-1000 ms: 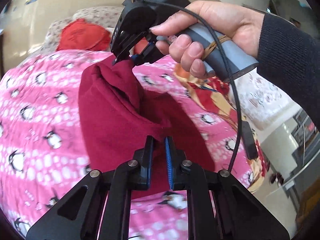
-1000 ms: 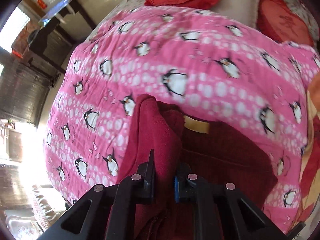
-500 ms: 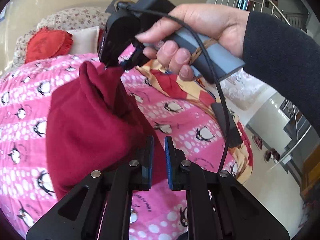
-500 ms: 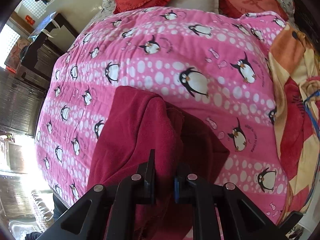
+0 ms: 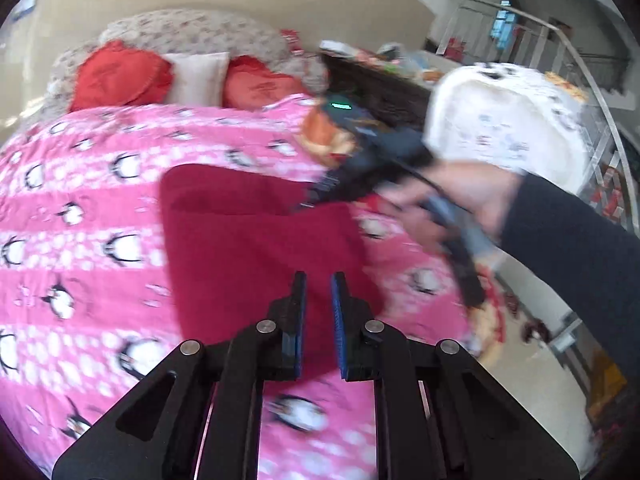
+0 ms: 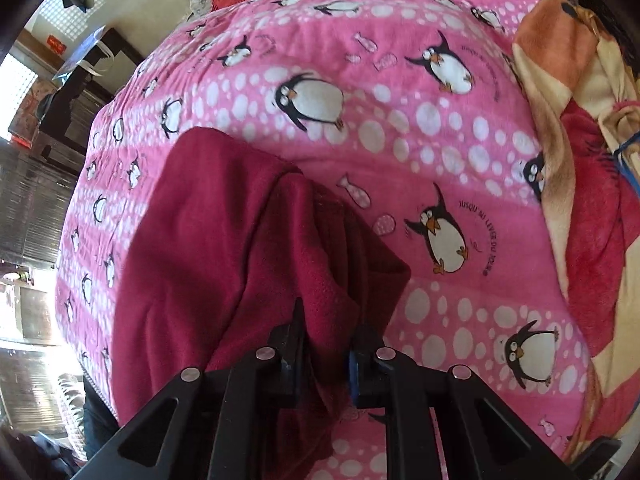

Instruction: Fold small clothes

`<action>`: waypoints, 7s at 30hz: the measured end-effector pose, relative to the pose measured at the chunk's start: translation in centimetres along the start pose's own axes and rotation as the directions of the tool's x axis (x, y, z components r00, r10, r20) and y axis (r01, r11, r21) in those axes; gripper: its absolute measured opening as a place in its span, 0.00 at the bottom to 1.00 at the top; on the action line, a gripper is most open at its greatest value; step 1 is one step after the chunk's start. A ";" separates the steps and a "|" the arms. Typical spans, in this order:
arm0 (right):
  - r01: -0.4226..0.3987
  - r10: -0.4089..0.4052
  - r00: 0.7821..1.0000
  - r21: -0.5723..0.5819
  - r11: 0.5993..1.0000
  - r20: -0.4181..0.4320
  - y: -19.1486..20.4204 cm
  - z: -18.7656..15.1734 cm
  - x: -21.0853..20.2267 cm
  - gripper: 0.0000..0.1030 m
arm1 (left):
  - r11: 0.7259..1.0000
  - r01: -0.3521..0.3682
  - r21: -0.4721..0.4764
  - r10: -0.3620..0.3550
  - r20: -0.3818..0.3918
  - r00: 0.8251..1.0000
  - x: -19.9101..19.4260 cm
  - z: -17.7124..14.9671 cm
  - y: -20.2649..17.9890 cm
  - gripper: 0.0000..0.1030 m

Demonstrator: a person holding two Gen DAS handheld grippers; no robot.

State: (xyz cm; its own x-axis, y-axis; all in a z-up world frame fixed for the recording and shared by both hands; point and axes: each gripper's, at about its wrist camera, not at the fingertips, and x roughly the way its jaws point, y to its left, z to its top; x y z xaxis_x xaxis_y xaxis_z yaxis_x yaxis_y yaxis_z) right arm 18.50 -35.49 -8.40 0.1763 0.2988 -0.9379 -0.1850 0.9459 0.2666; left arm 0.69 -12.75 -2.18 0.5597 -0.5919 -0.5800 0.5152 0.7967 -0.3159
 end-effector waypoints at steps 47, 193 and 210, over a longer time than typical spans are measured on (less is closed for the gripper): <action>0.053 0.024 0.900 -0.165 0.985 0.435 4.3 -15.4 -0.7 0.15 | 0.963 -0.263 -0.055 0.235 -0.300 0.925 17.7 8.9 9.2 0.13; 0.152 0.126 0.885 -0.534 0.832 0.448 20.1 -7.0 6.8 0.46 | 0.883 -0.394 -0.256 0.335 -0.247 0.909 10.9 7.3 28.0 0.68; 0.151 0.041 0.873 -0.348 0.925 0.486 22.0 -11.0 1.6 0.51 | 0.843 -0.531 -0.083 0.511 -0.180 0.840 0.0 7.3 23.1 0.77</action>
State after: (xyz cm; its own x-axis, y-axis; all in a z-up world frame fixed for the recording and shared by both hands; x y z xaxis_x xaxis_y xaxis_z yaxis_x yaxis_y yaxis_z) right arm 4.11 -15.60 -6.53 0.6162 0.3607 -0.7001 -0.4813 0.8761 0.0278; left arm 17.31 4.70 -4.02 0.6166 -0.0683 -0.7843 0.0837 0.9963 -0.0210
